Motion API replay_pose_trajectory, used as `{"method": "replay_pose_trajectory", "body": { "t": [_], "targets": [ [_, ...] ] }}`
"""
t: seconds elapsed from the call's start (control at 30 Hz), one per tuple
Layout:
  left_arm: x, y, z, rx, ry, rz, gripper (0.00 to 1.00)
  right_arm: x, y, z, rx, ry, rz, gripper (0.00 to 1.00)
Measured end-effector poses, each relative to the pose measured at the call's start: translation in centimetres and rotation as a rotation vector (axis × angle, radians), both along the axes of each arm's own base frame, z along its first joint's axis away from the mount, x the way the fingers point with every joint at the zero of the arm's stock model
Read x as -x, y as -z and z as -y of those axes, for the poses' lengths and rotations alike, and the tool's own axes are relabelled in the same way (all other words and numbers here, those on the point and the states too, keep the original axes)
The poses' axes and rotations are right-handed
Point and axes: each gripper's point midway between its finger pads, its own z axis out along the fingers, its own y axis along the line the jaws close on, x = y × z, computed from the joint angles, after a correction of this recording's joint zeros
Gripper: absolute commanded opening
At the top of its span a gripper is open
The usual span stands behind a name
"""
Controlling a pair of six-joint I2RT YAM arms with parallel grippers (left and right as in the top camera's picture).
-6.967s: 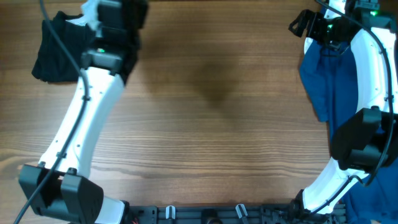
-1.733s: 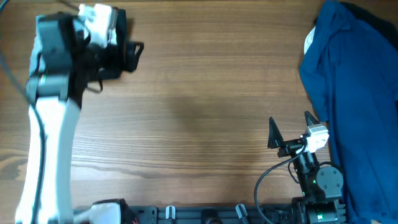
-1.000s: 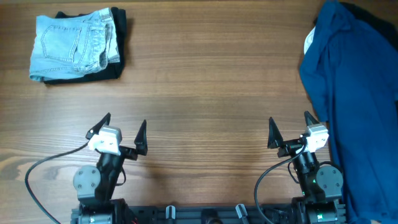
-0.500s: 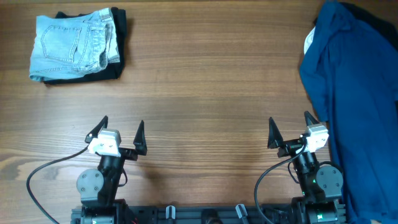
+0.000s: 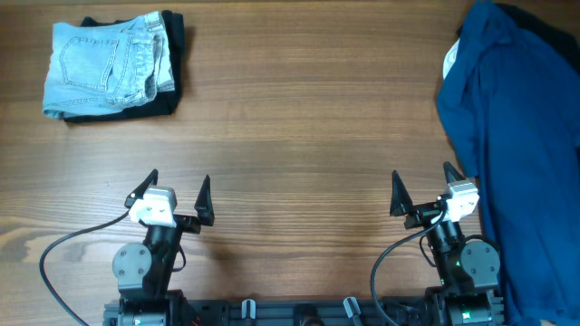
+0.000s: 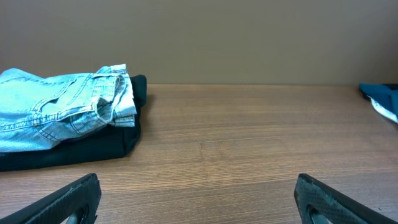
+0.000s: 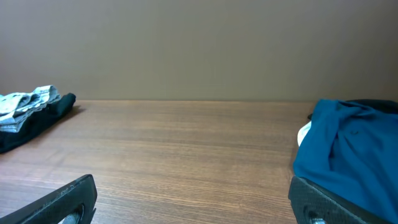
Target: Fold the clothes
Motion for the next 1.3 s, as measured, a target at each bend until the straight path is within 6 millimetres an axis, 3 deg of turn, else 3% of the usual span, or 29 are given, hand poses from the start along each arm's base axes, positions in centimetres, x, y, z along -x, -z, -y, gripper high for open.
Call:
{"method": "replay_pose_trajectory", "body": {
  "t": [1.3],
  "targets": [
    [0.13, -0.65, 0.01, -0.002, 0.000, 0.029, 1.00, 0.00, 0.00, 0.01, 0.000, 0.000, 0.000, 1.00]
  ]
}}
